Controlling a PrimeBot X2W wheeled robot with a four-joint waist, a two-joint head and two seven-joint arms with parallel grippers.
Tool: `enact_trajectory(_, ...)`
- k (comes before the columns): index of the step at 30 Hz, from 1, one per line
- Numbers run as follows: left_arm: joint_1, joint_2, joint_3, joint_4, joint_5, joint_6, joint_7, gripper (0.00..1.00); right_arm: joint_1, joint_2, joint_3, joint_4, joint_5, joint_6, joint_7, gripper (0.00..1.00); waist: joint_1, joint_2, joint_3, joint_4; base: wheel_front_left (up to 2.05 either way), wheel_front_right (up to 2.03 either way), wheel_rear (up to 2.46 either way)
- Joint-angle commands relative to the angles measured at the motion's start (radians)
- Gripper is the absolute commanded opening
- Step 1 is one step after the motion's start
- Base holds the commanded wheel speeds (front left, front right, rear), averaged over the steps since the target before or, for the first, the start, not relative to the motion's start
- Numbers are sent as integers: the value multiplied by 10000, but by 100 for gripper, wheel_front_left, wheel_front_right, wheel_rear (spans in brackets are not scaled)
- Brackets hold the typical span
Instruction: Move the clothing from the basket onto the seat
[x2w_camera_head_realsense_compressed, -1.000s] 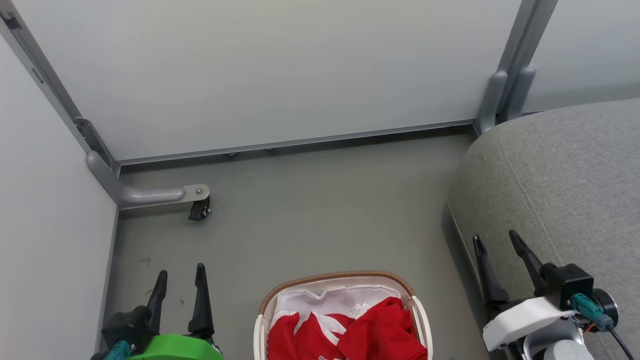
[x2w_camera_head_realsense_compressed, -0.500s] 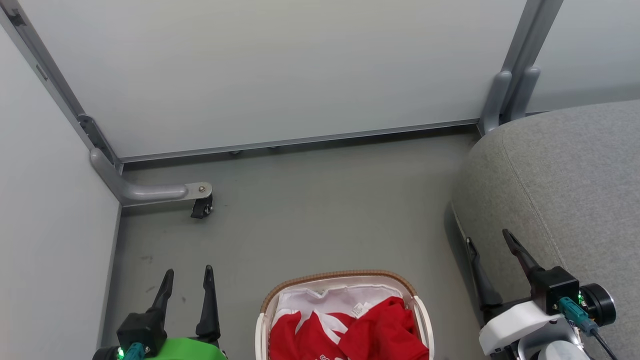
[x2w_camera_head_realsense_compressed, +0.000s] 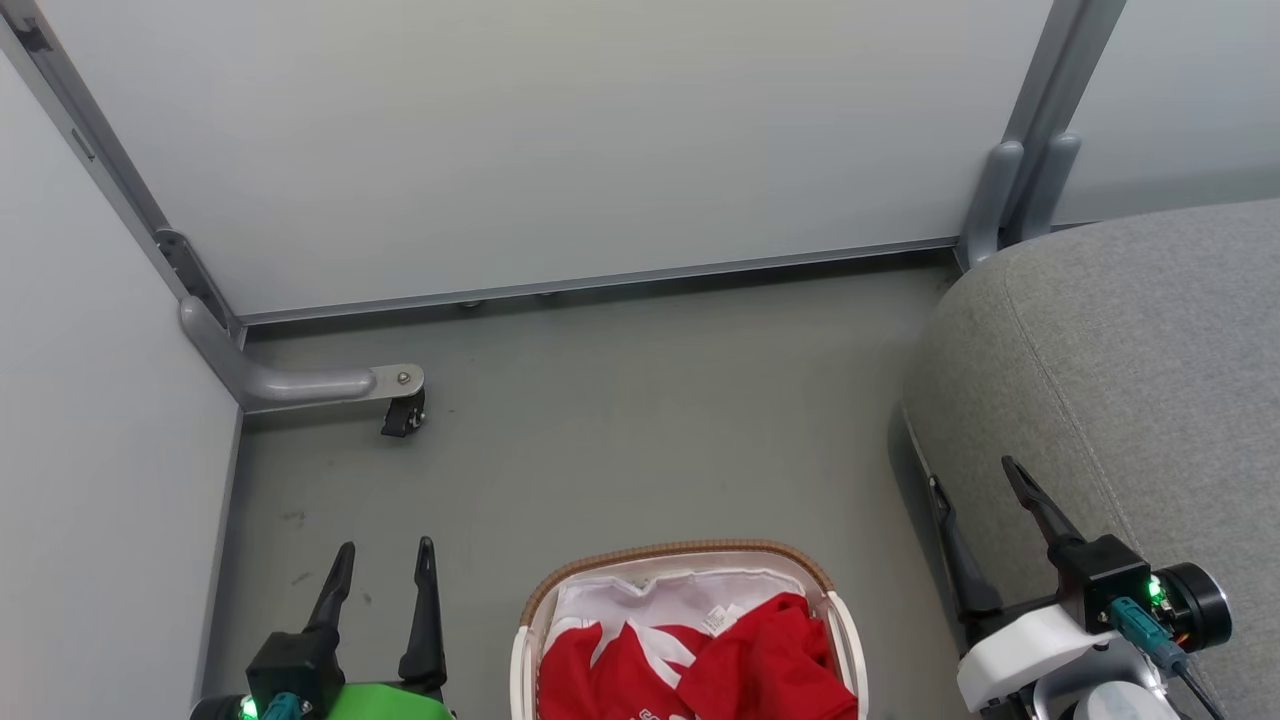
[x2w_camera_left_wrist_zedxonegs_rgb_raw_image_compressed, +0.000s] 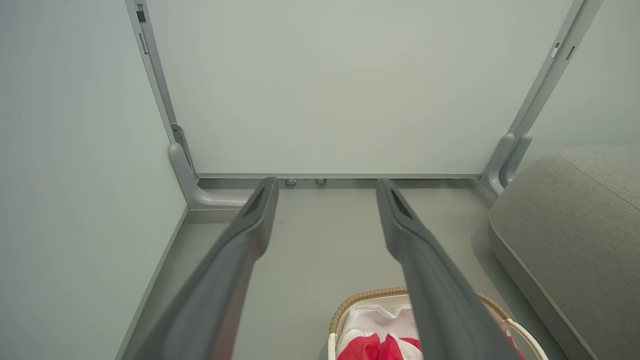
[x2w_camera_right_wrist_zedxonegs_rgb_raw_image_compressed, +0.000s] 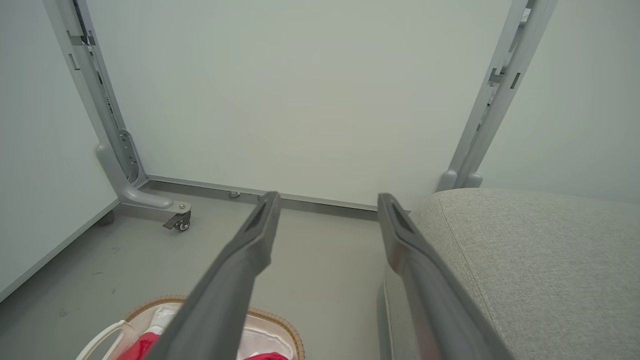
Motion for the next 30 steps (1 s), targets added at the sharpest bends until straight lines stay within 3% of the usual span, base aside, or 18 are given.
enact_trajectory(1,91,66,-2,32,14,34,-38,100,111,-57,-8,-25,7,1,-49,100,0,0,-2,-2,0,0,0)
enact_trajectory(19,65,65,-60,60,-39,-9,-38,100,55,-57,-31,-118,-6,1,-49,100,0,0,163,-42,0,0,0)
enact_trajectory(30,-607,62,-561,459,265,-108,-23,100,-447,-57,-72,-270,-119,1,-48,100,0,0,1081,-165,0,0,0)
